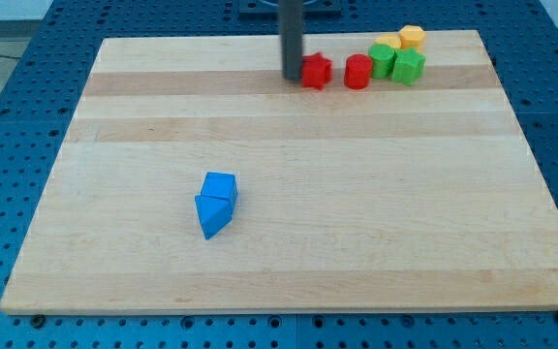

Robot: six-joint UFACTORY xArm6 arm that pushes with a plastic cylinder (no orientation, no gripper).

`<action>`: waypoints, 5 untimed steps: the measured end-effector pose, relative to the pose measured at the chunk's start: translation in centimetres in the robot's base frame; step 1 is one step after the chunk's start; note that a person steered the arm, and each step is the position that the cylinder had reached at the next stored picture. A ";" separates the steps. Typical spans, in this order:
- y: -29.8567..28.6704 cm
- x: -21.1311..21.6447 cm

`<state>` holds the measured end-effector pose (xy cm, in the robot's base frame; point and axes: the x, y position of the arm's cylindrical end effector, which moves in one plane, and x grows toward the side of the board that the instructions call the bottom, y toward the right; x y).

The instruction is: Push the blue cube towards the group of blocks

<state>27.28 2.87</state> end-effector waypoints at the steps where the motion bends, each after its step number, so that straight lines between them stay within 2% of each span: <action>1: 1.6 2.8; 2: -1.2 10.2; 3: -1.6 20.9; 4: -6.5 30.2; 5: -12.5 30.0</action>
<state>57.23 -9.68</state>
